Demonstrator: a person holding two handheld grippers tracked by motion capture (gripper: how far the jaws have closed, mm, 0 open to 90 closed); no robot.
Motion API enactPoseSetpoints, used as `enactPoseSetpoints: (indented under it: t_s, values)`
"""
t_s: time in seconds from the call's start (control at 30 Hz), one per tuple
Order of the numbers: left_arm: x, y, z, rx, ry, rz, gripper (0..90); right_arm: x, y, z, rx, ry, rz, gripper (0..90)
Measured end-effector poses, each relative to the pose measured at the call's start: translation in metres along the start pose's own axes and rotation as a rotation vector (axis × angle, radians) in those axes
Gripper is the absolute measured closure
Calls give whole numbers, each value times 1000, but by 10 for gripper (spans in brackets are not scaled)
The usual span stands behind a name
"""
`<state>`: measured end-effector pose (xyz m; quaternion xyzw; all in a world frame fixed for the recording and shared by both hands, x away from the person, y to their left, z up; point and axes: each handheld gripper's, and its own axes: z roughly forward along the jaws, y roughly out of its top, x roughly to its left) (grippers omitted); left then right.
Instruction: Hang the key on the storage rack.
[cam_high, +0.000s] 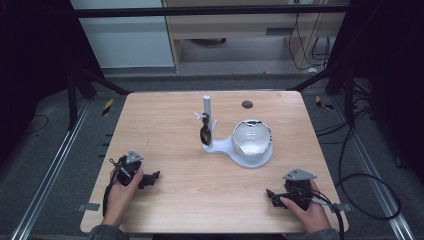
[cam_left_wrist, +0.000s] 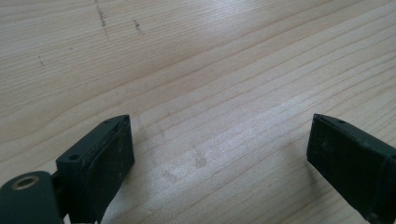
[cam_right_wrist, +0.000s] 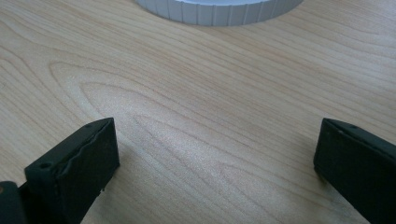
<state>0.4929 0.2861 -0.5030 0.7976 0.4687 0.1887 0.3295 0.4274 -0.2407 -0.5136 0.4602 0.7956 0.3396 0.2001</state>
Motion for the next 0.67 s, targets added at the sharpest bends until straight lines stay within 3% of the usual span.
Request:
enactPoseSetpoints:
  t_s: [0.1,0.2,0.67]
  values:
    - [1,-1,0,-12,-1,-3,62,0,0,0,0,0,0,5]
    - [-1,-3,2,-15,17,31,55,0,0,0,0,-1,0,4]
    - [-1,-3,4,-12,16,28,0,0,0,0,0,-1,1,4]
